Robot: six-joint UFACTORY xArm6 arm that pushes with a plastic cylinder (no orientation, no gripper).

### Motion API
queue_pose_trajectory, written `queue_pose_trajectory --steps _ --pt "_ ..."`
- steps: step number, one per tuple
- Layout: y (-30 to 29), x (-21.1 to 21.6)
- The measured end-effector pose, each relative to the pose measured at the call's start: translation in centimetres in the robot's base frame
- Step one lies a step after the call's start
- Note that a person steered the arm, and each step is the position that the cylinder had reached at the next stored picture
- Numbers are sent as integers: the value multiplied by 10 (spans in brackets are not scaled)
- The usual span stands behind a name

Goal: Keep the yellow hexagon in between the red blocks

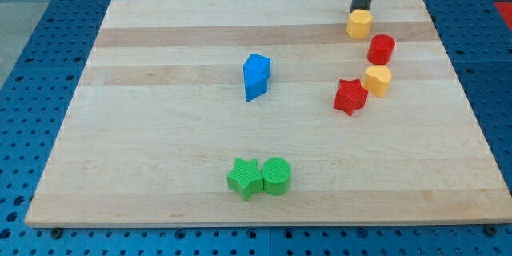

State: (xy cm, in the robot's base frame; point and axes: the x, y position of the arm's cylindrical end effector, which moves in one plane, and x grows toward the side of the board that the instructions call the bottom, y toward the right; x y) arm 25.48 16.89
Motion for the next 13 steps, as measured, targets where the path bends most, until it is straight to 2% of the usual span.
queue_pose_trajectory --steps 5,9,11,13 --pt "-17 105" --pt "-84 114" --pt "-69 147" --pt "-43 154"
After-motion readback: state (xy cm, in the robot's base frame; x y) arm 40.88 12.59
